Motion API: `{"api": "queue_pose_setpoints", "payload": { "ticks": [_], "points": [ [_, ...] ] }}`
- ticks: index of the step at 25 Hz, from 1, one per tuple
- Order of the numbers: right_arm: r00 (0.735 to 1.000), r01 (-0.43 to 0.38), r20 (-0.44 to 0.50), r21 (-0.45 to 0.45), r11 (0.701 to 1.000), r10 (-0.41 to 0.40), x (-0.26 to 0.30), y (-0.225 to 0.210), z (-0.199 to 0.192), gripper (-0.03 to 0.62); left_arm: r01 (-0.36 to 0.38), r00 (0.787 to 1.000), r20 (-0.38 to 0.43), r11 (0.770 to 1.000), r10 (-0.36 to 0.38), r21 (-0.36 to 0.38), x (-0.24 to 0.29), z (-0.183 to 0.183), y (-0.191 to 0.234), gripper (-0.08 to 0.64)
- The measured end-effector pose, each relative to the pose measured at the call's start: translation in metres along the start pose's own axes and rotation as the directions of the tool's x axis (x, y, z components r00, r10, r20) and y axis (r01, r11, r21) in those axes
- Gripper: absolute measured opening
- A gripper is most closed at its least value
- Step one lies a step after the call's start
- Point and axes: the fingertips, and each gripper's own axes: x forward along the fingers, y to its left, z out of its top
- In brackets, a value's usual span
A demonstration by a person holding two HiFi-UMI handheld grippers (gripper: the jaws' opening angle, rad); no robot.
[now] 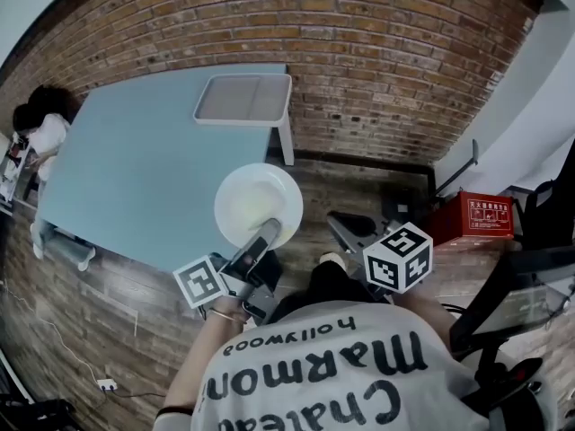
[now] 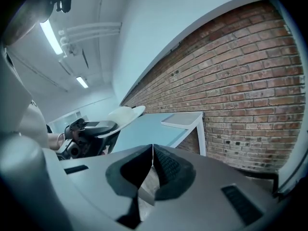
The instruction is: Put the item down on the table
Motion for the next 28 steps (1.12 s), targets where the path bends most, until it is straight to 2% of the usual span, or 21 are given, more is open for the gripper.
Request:
{"api": "queue_pose_setpoints", "payload": {
  "ticks": [4,19,28],
  "points": [
    [1.000,0.001,0.006,0.006,1.000,-0.001,0.013,-0.018,0.010,0.011,0.005,1.000,-0.011,1.000,-0.005,-0.004,0.018,0.014,0.006,0.041],
    [1.000,-0.011,-0.020,-0.015,1.000,0.010,0.064,-0.121,0.071,0.011,-0.019,0.999,0.045,1.000,0.020,-0.023,0.114,0.090,0.047,0.041],
    [0.998,-0.031,-0.053,-0.023,0.999,0.029,0.084,-0.182,0.092,0.011,-0.028,0.996,0.088,0.998,0.032,-0.052,0.176,0.123,0.073,0.041]
  ]
}}
